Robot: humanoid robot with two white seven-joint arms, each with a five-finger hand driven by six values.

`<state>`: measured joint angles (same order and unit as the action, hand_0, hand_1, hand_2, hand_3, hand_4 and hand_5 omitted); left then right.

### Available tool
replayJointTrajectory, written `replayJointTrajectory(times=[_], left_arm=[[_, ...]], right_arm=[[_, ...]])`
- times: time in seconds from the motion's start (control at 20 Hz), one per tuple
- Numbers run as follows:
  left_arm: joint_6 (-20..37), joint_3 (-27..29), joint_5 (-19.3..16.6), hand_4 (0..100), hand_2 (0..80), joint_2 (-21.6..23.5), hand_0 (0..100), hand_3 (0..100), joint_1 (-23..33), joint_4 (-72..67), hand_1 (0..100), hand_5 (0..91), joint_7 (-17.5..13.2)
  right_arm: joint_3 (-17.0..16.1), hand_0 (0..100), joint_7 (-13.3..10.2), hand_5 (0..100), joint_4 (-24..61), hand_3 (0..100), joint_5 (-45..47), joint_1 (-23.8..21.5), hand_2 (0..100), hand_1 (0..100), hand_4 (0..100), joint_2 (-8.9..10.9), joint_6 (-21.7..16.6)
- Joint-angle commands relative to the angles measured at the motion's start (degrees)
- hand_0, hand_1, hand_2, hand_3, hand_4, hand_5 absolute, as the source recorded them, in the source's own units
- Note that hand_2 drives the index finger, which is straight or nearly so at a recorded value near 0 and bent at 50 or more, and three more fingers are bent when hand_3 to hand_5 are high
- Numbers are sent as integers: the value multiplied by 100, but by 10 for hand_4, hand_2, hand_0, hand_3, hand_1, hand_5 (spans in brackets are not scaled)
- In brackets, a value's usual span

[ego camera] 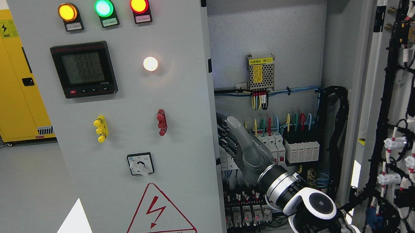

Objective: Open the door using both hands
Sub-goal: 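Hook right hand fingers behind the inner edge of the indicator-light door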

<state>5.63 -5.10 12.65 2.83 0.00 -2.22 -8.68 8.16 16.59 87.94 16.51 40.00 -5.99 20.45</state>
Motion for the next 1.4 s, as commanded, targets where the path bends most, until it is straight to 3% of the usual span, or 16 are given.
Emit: replayJointTrajectory(times=[0.0, 0.3, 0.45, 0.7, 0.95, 1.2, 1.35], left_arm=[[-1, 0, 0, 0, 0, -10, 0, 0, 62, 2, 0, 0, -2], [-1, 0, 0, 0, 0, -19, 0, 0, 62, 2, 0, 0, -2], [-1, 0, 0, 0, 0, -28, 0, 0, 62, 11, 0, 0, -2], [-1, 0, 0, 0, 0, -28, 0, 0, 61, 11, 0, 0, -2], [-1, 0, 0, 0, 0, -28, 0, 0, 53, 11, 0, 0, -2], [8, 0, 0, 0, 0, -28, 0, 0, 53, 11, 0, 0, -2], [-1, 0, 0, 0, 0, -28, 0, 0, 53, 11, 0, 0, -2]], right_arm=[[-201, 201, 203, 0, -453, 0, 45, 183, 0, 122, 0, 97, 3], [-236, 201, 371, 0, -488, 0, 54, 183, 0, 123, 0, 168, 3], [-236, 201, 651, 0, -497, 0, 177, 201, 0, 124, 0, 168, 3], [-227, 201, 696, 0, -488, 0, 204, 280, 0, 122, 0, 168, 12], [-227, 201, 1012, 0, -480, 0, 212, 315, 0, 122, 0, 159, 179], [-236, 201, 1039, 0, -488, 0, 221, 324, 0, 122, 0, 168, 284], [-245, 201, 1039, 0, -550, 0, 703, 333, 0, 122, 0, 168, 442]])
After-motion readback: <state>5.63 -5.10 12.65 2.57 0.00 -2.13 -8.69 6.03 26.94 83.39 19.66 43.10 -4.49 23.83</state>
